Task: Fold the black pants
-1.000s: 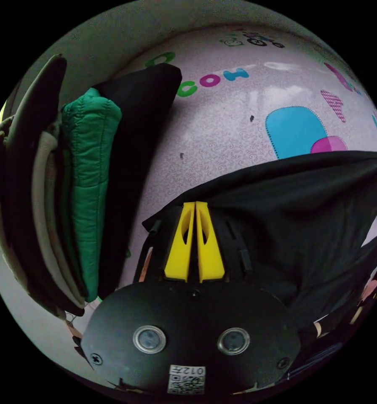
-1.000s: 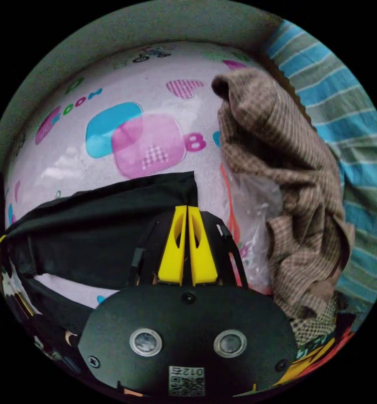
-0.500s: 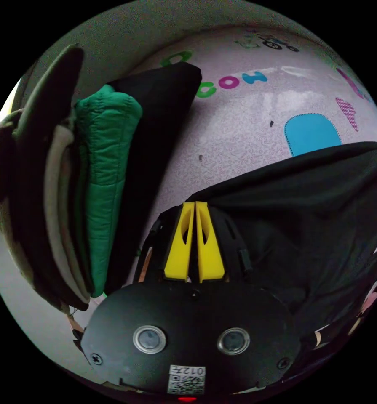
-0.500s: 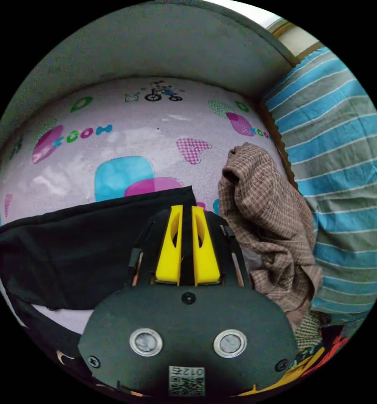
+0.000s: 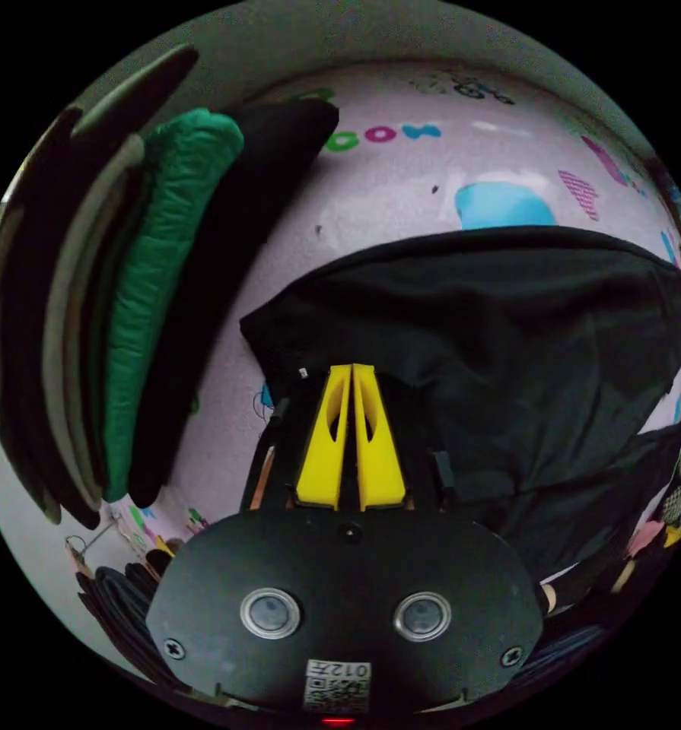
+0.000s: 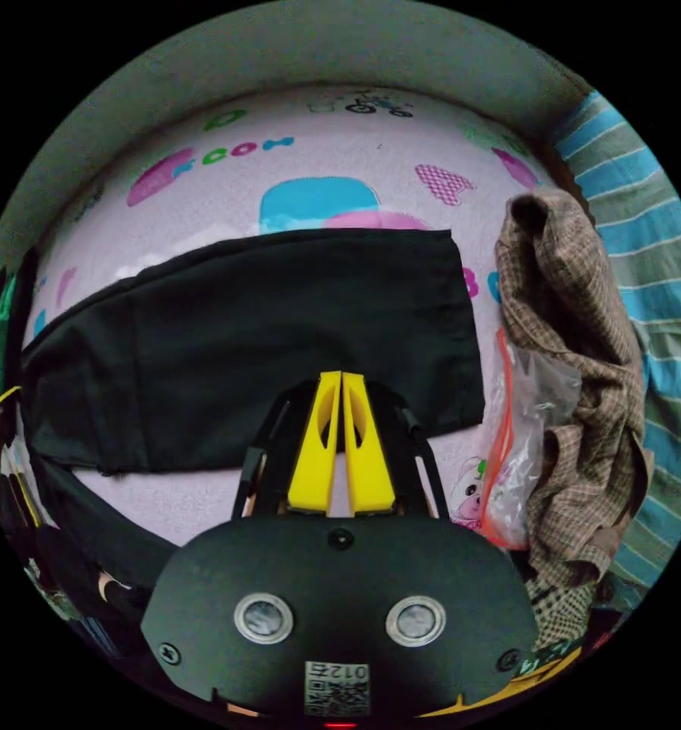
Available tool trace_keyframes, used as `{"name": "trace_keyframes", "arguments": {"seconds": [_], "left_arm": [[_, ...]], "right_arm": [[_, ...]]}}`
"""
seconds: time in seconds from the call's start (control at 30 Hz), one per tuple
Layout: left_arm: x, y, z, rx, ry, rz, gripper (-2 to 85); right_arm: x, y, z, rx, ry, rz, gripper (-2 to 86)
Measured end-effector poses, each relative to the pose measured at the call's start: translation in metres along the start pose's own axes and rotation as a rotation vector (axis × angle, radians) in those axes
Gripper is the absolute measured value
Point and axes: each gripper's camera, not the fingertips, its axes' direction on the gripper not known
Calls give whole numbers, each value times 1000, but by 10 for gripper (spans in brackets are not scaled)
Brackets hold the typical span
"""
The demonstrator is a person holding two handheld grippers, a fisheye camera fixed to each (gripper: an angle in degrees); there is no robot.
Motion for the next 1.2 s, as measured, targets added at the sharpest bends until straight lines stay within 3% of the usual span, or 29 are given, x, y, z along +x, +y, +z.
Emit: {"name": "trace_keyframes", "arguments": {"seconds": [0.27,0.47,0.8,0.97,1.2], "left_arm": [[-16,24,1,51,-68,-50,4],[-14,83,-13,82,98,86,4],[-9,170,31,-44,185,108,5],[-9,179,43,-60,152,82,4],[-6,184,47,-63,76,55,4]], "right_arm": [[2,1,-6,-53,151,-32,-9],[18,90,-50,51,-41,-42,-9],[95,259,-24,-12,-157,368,-9],[109,266,-1,-66,-160,423,-8],[115,246,10,-70,-98,322,-8]]}}
